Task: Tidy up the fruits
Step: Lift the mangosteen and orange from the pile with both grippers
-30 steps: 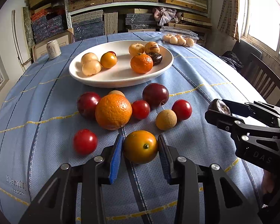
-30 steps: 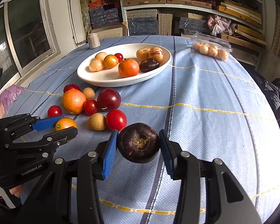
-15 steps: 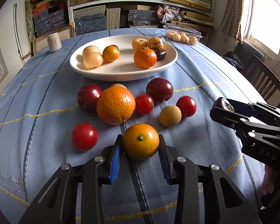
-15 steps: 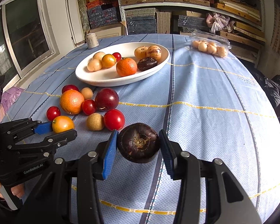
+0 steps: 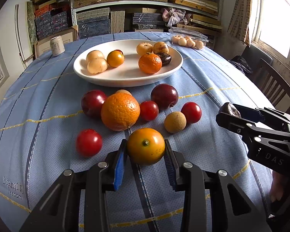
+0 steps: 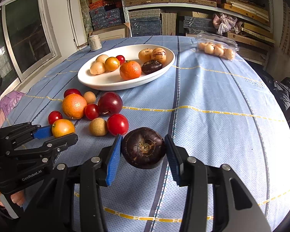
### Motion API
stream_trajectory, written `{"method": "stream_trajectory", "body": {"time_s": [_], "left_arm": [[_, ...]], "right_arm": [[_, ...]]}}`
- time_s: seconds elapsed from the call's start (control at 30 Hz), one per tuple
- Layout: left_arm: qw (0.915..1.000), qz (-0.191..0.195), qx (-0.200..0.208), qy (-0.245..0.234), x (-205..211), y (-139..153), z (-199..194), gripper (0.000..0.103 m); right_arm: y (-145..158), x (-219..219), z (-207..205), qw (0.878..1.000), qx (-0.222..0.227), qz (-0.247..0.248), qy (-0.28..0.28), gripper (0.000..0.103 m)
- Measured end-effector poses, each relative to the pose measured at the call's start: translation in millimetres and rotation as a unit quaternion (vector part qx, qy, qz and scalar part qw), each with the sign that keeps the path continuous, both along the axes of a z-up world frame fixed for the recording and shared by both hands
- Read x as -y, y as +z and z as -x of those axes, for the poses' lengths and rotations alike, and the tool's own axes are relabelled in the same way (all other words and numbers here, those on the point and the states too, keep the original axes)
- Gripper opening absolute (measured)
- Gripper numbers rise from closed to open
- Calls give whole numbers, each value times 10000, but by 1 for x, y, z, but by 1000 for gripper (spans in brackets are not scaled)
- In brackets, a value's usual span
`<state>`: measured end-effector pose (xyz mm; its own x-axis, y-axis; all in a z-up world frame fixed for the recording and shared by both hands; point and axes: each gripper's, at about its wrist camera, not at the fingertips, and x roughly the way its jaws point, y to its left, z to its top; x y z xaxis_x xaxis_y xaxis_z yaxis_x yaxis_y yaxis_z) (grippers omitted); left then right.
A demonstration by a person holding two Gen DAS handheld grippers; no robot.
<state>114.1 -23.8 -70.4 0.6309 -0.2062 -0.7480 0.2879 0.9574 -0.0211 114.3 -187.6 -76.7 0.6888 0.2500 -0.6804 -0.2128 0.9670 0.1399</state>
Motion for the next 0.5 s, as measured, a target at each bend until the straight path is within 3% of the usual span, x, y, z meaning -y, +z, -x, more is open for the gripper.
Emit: {"method": "stream_trajectory", "body": {"time_s": [0.5], "left_arm": [[9998,135,164,2,-8,18,10,37]], "right_arm": [[9,-5,9,9998,154,63,80,44]]}}
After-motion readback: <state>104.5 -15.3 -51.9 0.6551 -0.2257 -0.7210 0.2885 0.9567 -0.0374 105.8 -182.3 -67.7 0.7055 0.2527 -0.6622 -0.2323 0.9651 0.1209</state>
